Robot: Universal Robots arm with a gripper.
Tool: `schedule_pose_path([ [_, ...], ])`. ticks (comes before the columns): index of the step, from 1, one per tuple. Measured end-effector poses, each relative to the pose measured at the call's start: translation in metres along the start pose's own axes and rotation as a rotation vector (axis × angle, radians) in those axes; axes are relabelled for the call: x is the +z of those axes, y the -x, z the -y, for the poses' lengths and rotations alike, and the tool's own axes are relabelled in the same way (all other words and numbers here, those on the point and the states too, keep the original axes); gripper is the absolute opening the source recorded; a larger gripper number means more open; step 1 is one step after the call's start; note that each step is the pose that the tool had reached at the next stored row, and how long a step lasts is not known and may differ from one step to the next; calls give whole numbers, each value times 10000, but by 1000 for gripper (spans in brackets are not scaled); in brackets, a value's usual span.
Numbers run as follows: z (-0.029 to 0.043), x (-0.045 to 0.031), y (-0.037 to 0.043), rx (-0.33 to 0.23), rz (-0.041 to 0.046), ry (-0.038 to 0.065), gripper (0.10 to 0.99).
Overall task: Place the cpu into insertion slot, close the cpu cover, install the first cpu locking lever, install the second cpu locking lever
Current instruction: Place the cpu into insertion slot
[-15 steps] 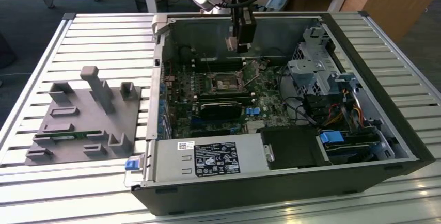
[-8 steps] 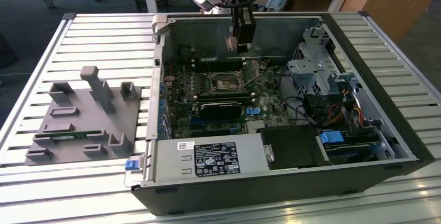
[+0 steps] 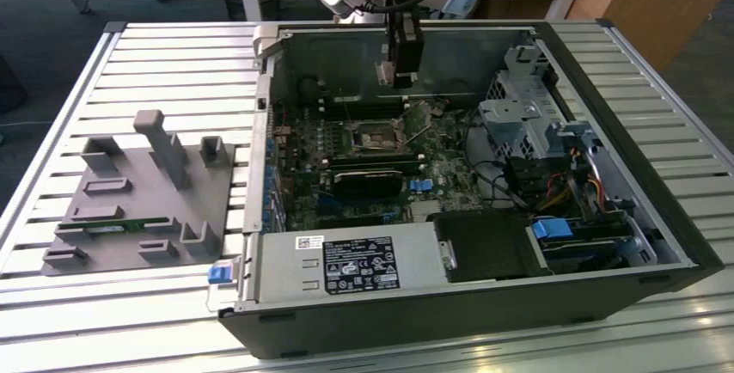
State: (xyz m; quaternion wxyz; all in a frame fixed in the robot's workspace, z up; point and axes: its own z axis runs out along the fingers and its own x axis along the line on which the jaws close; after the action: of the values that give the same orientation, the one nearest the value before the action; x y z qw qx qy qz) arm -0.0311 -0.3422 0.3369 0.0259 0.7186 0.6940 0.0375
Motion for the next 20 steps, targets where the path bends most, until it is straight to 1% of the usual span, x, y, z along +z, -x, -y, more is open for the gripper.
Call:
schedule_pose_path([
  [3, 25, 10, 1, 13, 0, 2, 537],
  [7, 49, 42, 2, 13, 0, 7, 537],
  [12, 61, 77, 3, 11, 0, 7, 537],
  [20, 66, 110, 4, 12, 1, 6, 537],
])
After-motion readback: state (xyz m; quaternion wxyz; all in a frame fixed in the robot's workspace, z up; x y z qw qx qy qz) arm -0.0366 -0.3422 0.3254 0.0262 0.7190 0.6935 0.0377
